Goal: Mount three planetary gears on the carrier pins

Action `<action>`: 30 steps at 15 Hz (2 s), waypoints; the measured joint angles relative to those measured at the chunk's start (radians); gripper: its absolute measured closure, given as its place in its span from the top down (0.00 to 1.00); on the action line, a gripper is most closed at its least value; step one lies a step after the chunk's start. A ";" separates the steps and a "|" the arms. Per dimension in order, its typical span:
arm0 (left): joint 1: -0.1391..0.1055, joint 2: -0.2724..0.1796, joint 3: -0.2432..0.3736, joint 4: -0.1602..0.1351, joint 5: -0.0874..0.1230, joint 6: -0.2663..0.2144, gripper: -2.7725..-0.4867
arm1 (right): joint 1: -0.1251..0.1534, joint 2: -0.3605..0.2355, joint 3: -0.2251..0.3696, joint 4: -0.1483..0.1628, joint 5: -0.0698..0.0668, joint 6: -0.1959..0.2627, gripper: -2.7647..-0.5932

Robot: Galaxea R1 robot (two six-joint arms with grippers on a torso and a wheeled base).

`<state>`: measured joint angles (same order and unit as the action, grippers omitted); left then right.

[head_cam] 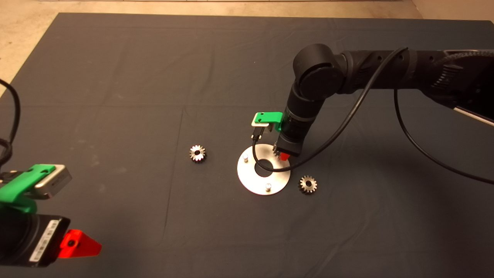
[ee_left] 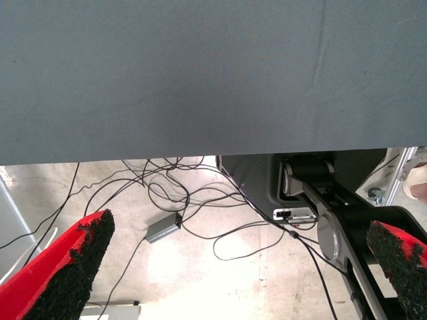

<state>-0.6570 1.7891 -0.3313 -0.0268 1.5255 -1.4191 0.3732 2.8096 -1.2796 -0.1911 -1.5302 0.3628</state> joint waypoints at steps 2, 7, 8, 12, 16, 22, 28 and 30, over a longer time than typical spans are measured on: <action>0.000 0.000 0.000 0.000 0.000 0.000 0.99 | -0.001 0.000 0.000 -0.020 0.000 0.000 0.21; 0.000 -0.005 0.000 -0.003 0.000 0.000 0.99 | -0.010 0.001 0.000 -0.040 0.000 0.000 0.21; 0.000 -0.005 0.000 -0.003 0.000 0.000 0.99 | -0.010 0.002 0.000 -0.045 0.000 0.000 0.21; 0.000 -0.005 0.000 -0.003 0.000 0.000 0.99 | -0.011 0.003 0.000 -0.047 0.000 -0.001 0.21; 0.000 -0.005 0.000 -0.003 0.000 0.000 0.99 | -0.023 0.003 0.000 -0.050 0.000 -0.003 0.21; 0.000 -0.014 0.000 -0.003 0.000 0.000 0.99 | -0.027 0.002 0.002 -0.052 0.000 -0.003 0.21; 0.000 -0.041 0.000 -0.008 0.000 0.012 0.99 | -0.029 -0.001 0.007 -0.053 0.001 -0.003 0.21; 0.000 -0.045 0.000 -0.011 0.000 0.014 0.99 | -0.029 -0.001 0.009 -0.055 0.000 -0.003 0.21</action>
<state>-0.6570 1.7445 -0.3313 -0.0379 1.5255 -1.4051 0.3438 2.8089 -1.2709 -0.2462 -1.5306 0.3594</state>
